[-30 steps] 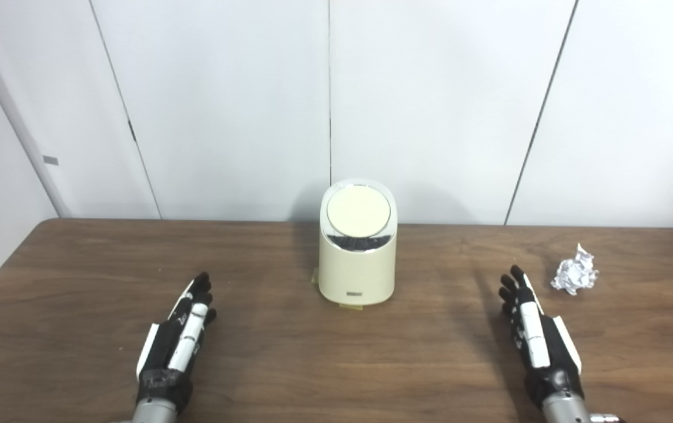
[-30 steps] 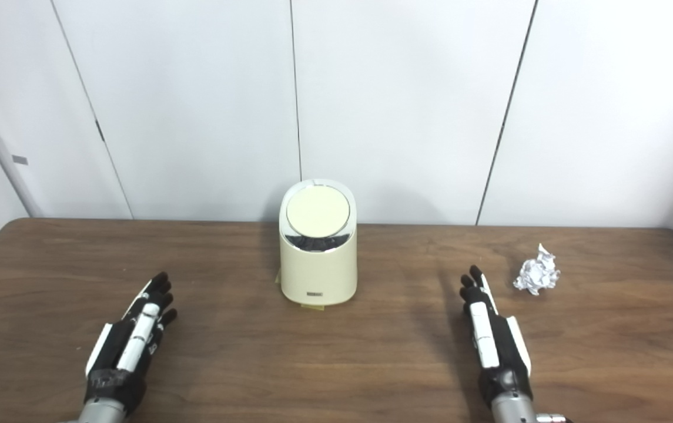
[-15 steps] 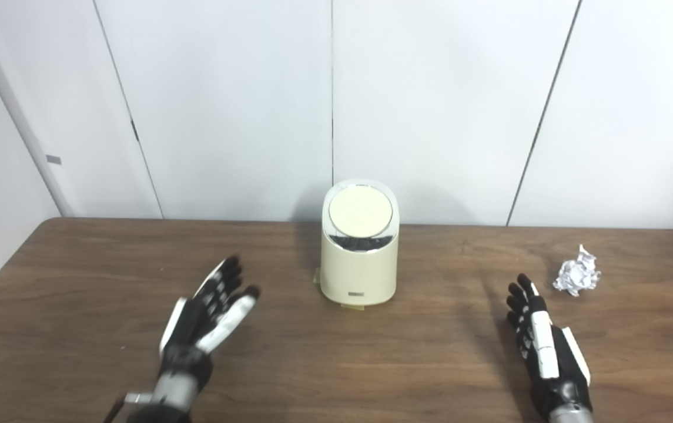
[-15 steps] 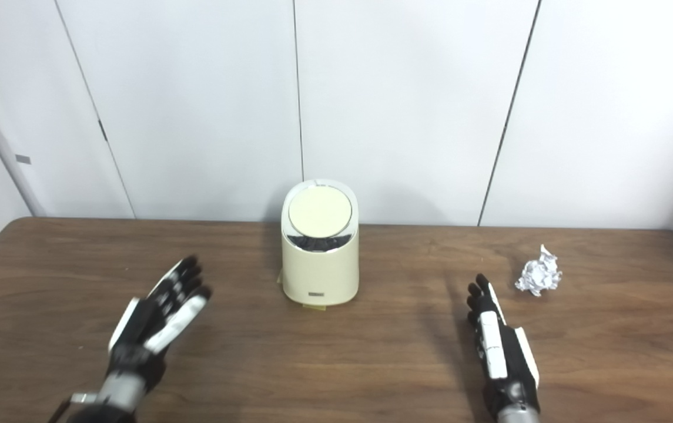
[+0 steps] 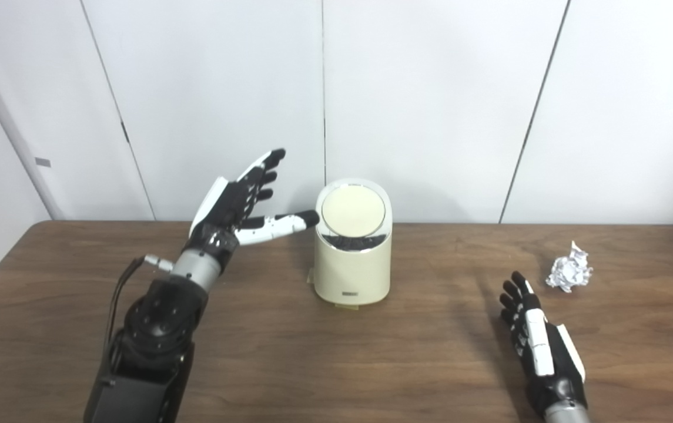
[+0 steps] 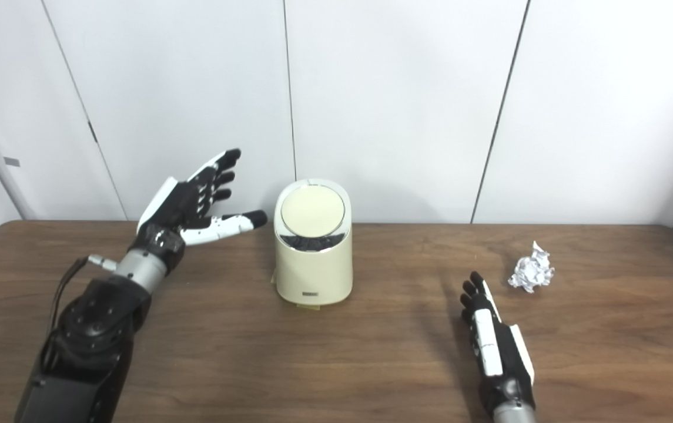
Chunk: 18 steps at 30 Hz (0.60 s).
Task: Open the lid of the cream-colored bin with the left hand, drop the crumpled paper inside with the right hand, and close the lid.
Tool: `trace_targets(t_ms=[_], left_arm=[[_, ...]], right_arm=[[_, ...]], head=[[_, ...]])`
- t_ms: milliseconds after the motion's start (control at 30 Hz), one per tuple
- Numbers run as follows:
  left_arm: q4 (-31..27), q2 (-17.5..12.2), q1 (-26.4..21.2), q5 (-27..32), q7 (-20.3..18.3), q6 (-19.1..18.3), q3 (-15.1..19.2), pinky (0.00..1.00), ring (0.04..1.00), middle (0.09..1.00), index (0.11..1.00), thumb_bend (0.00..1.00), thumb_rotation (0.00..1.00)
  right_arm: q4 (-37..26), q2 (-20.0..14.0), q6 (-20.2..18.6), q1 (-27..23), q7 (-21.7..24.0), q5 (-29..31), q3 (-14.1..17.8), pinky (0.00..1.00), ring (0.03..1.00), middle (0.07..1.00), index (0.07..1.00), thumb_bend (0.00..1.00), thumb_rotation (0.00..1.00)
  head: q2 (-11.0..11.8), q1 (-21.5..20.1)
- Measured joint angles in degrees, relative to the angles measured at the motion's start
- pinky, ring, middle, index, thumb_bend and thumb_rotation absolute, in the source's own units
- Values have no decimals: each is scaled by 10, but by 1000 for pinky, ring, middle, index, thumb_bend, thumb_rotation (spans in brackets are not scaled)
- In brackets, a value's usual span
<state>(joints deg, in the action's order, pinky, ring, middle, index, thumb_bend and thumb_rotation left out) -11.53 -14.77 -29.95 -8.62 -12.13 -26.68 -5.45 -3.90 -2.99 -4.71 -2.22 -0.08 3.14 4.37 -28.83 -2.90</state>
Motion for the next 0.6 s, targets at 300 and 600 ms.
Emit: trace_targets(t_ms=[300, 600], left_arm=[[83, -2, -109, -118, -94, 0, -27, 866, 968, 984, 988, 930, 269], [172, 32, -183, -207, -116, 0, -63, 806, 952, 976, 976, 935, 195]], right_arm=[[5, -2, 9, 0, 0, -2, -3, 963, 956, 966, 974, 582, 992], [10, -1, 20, -1, -5, -11, -6, 970, 965, 968, 973, 572, 1000]], head=[[-2, 1], [-3, 3]])
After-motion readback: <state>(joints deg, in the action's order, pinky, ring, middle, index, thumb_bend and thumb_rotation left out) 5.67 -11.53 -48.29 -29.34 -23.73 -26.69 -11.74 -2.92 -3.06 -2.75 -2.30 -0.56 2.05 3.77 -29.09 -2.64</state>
